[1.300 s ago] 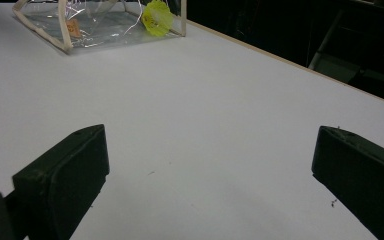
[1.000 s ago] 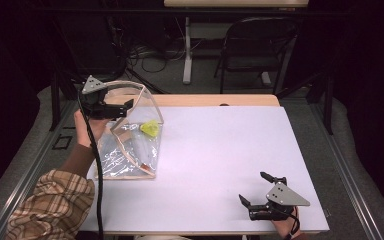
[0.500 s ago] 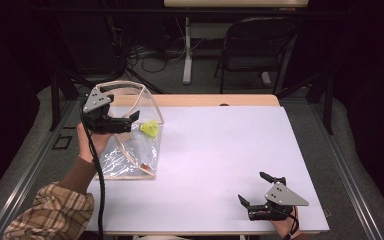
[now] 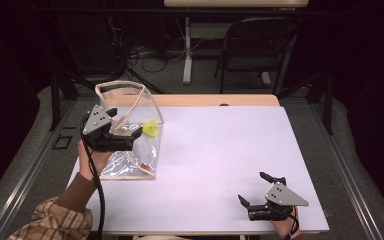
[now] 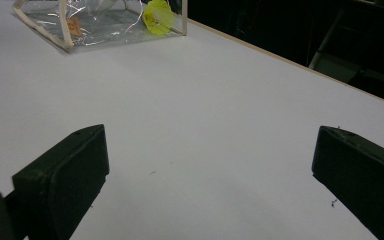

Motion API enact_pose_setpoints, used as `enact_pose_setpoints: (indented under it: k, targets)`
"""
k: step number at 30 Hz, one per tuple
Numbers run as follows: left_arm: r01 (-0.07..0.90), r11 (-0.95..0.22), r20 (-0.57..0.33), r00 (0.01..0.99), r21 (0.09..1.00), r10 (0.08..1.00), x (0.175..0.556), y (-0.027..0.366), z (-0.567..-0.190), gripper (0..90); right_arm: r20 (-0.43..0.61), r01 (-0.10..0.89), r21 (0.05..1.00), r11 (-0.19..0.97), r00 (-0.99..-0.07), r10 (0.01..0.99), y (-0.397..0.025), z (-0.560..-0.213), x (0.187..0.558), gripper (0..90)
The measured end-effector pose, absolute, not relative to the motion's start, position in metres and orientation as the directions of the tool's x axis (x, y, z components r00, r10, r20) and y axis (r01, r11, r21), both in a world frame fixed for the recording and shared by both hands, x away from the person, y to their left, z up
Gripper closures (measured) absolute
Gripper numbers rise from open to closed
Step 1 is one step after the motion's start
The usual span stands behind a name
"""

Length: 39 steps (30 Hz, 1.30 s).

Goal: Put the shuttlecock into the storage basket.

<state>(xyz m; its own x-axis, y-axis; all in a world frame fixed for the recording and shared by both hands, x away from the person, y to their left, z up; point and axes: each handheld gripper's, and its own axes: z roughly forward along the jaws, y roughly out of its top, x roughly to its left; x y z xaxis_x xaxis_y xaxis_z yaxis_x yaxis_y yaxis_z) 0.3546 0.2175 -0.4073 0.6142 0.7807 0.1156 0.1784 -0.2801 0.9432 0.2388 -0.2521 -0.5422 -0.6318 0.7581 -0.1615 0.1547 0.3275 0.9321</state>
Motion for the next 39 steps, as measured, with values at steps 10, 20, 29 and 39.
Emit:
enact_pose_setpoints:
  k: [10, 20, 29, 39]
  targets:
    - [0.162, -0.267, 0.110, 0.629, 0.950, 0.770, 0.337, 0.217, -0.419, 0.0, -0.162, 0.155, 0.932, 0.328, -0.632, 0.758, -0.252, -0.542, 0.239, 1.3]
    - [0.167, -0.247, 0.087, 0.634, 0.955, 0.768, 0.325, 0.222, -0.436, 0.0, -0.162, 0.157, 0.930, 0.331, -0.633, 0.757, -0.252, -0.542, 0.239, 1.3]
    - [0.172, -0.243, 0.079, 0.639, 0.955, 0.765, 0.317, 0.223, -0.451, 0.0, -0.164, 0.154, 0.931, 0.332, -0.634, 0.755, -0.251, -0.543, 0.239, 1.3]
    - [0.175, -0.261, 0.089, 0.645, 0.949, 0.759, 0.309, 0.223, -0.471, 0.0, -0.165, 0.154, 0.930, 0.334, -0.636, 0.754, -0.251, -0.543, 0.239, 1.3]
